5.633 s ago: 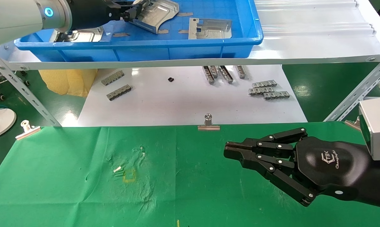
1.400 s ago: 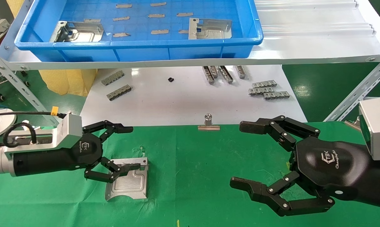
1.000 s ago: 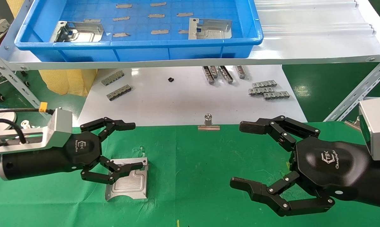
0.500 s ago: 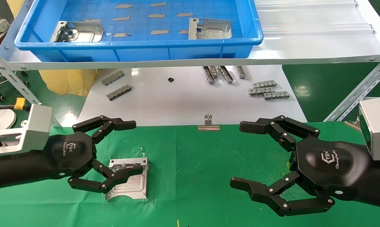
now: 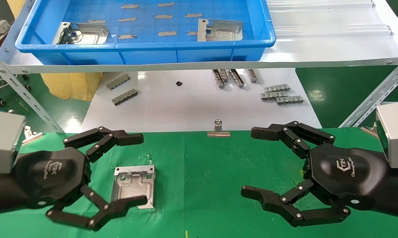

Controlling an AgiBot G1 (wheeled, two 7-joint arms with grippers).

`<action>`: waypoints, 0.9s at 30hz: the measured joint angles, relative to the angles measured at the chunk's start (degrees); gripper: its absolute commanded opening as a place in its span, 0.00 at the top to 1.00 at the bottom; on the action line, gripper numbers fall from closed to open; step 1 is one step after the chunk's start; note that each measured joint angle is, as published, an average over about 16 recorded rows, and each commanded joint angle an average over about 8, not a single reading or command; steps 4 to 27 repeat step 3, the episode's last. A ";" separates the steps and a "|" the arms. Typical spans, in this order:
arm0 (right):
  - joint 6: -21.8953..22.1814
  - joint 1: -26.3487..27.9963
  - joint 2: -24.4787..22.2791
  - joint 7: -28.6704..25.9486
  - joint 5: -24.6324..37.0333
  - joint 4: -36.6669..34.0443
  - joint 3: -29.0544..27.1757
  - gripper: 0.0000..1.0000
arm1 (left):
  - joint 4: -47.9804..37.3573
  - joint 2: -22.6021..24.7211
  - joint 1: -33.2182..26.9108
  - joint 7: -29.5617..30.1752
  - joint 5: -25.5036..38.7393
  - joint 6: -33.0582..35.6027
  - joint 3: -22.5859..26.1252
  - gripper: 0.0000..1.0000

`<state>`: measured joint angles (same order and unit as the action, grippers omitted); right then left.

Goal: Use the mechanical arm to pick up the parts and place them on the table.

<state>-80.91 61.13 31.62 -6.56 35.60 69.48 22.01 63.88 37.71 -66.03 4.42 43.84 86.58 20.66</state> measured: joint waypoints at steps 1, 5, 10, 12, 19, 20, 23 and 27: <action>0.00 0.00 0.00 0.00 0.00 0.00 0.00 0.00 | 0.58 -0.16 0.27 0.38 -0.12 -0.05 -0.28 0.00; 0.00 0.00 0.00 0.00 0.00 0.00 0.00 0.00 | 1.73 -0.48 0.80 1.13 -0.35 -0.16 -0.83 0.00; 0.00 0.00 0.00 0.00 0.00 0.00 0.00 0.00 | 1.73 -0.48 0.80 1.13 -0.35 -0.16 -0.83 0.00; 0.00 0.00 0.00 0.00 0.00 0.00 0.00 0.00 | 1.73 -0.48 0.80 1.13 -0.35 -0.16 -0.83 0.00; 0.00 0.00 0.00 0.00 0.00 0.00 0.00 0.00 | 1.73 -0.48 0.80 1.13 -0.35 -0.16 -0.83 0.00; 0.00 0.00 0.00 0.00 0.00 0.00 0.00 0.00 | 1.73 -0.48 0.80 1.13 -0.35 -0.16 -0.83 0.00; 0.00 0.00 0.00 0.00 0.00 0.00 0.00 0.00 | 1.73 -0.48 0.80 1.13 -0.35 -0.16 -0.83 0.00; 0.00 0.00 0.00 0.00 0.00 0.00 0.00 0.00 | 1.73 -0.48 0.80 1.13 -0.35 -0.16 -0.83 0.00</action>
